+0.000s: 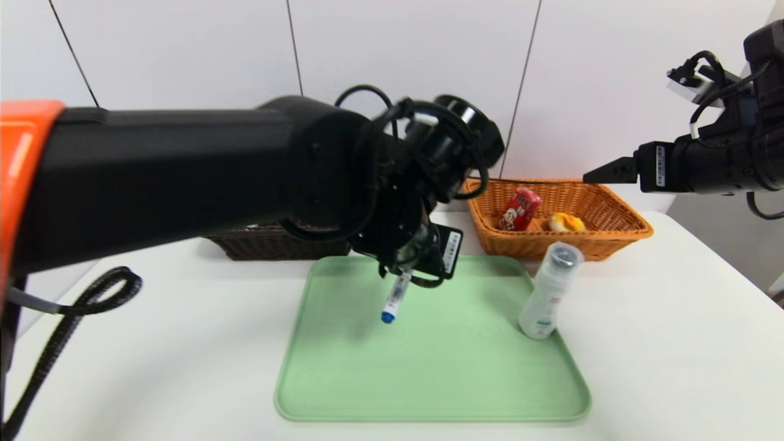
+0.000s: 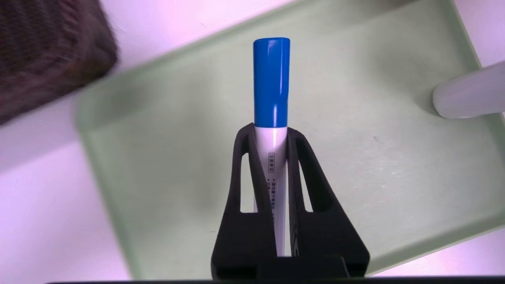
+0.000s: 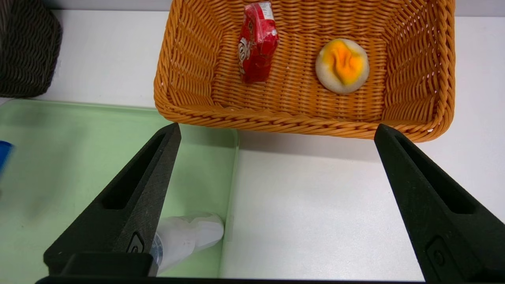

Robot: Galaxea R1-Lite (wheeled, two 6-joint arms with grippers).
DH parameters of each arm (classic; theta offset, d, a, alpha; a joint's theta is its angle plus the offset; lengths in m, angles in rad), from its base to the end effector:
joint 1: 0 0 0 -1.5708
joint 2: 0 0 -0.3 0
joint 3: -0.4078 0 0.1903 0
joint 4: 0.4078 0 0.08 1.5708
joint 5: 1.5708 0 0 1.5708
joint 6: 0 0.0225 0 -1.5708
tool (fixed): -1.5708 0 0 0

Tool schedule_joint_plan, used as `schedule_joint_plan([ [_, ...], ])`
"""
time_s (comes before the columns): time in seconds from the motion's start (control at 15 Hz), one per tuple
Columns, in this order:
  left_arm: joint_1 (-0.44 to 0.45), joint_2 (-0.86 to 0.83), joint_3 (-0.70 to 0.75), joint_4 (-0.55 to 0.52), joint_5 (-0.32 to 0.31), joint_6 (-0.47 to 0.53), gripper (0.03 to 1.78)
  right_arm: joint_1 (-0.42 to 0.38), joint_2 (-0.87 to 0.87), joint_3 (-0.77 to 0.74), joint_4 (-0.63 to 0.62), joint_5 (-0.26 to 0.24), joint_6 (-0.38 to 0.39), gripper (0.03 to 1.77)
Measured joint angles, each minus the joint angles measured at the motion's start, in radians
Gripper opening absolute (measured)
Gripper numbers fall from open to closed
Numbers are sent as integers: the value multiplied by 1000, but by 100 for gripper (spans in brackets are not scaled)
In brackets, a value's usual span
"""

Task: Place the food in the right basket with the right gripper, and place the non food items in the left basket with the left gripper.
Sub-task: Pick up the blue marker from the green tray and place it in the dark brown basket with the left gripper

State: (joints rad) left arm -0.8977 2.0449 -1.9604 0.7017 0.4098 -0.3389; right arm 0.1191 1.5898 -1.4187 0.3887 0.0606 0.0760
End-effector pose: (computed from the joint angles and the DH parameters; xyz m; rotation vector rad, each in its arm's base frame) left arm 0.2492 -0.2982 0.2562 0.1611 0.6926 -0.3462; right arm 0.2754 0.0343 0.2902 0.0574 0.5666 0.1536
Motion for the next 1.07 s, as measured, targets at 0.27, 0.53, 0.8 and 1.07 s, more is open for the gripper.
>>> schedule_joint_plan([
  [0.27,100,-126,0,1,-5,239,16,4,-3,0,1,0,-1,170],
  [0.53,206,-176,0,0,-56,444,16,4,-9,9,3,-1,-1,170],
  [0.8,349,-172,3,-9,-202,680,16,4,-13,16,5,-2,-1,170],
  [1.07,455,-113,7,-63,-302,859,16,4,-18,29,4,-1,-1,170],
])
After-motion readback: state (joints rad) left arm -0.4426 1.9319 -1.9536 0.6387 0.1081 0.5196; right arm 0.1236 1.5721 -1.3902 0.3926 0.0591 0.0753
